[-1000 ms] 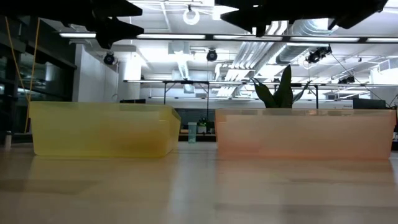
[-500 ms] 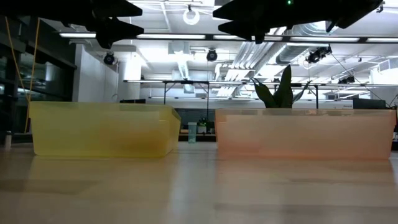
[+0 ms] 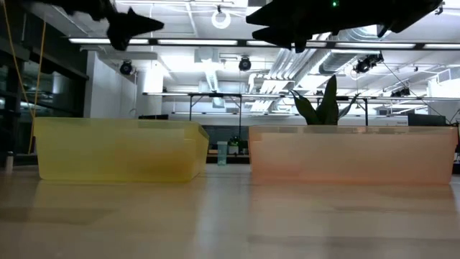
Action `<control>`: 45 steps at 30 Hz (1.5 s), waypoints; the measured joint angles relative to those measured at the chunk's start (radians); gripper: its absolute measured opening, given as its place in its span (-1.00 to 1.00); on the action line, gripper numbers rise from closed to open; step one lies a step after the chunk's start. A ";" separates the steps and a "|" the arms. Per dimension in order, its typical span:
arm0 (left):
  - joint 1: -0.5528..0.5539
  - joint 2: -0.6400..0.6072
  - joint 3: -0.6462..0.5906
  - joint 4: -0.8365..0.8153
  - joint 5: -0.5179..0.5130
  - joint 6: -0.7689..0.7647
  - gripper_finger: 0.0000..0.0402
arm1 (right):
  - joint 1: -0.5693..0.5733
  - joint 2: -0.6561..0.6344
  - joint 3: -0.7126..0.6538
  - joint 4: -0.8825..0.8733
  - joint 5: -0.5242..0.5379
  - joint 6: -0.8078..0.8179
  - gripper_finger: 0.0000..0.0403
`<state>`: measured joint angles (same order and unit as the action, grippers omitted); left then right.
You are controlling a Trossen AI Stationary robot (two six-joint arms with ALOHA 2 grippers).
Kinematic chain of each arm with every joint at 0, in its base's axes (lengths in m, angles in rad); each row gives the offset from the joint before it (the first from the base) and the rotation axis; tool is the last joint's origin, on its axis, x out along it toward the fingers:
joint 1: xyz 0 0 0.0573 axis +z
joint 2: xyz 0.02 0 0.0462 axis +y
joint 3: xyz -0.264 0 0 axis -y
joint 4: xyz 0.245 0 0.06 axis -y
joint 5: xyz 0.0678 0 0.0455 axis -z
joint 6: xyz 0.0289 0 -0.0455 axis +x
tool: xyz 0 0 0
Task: Pick and place medicine bottles into bin by pill shape (circle, oval)
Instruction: Put the large orange pill capsule into the yellow bin
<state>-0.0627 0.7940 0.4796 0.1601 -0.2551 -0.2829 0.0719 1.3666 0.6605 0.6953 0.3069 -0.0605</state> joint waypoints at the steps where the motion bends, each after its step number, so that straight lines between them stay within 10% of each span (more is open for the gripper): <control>1: -0.030 0.002 0.032 -0.070 0.001 -0.009 0.46 | 0.000 0.000 0.000 -0.006 0.000 0.000 0.42; 11: -0.432 0.217 0.325 -0.669 -0.174 -0.271 0.46 | 0.001 0.000 0.000 -0.027 0.000 0.004 0.42; 21: -0.719 0.601 0.461 -0.757 -0.198 -0.400 0.46 | 0.001 0.000 0.000 -0.052 0.000 0.019 0.42; 45: -0.746 0.895 0.628 -0.905 -0.031 -0.545 0.46 | 0.001 0.000 0.000 -0.065 0.000 0.011 0.42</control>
<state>-0.8090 1.6895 1.1076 -0.7446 -0.2861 -0.8281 0.0727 1.3670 0.6609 0.6308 0.3069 -0.0490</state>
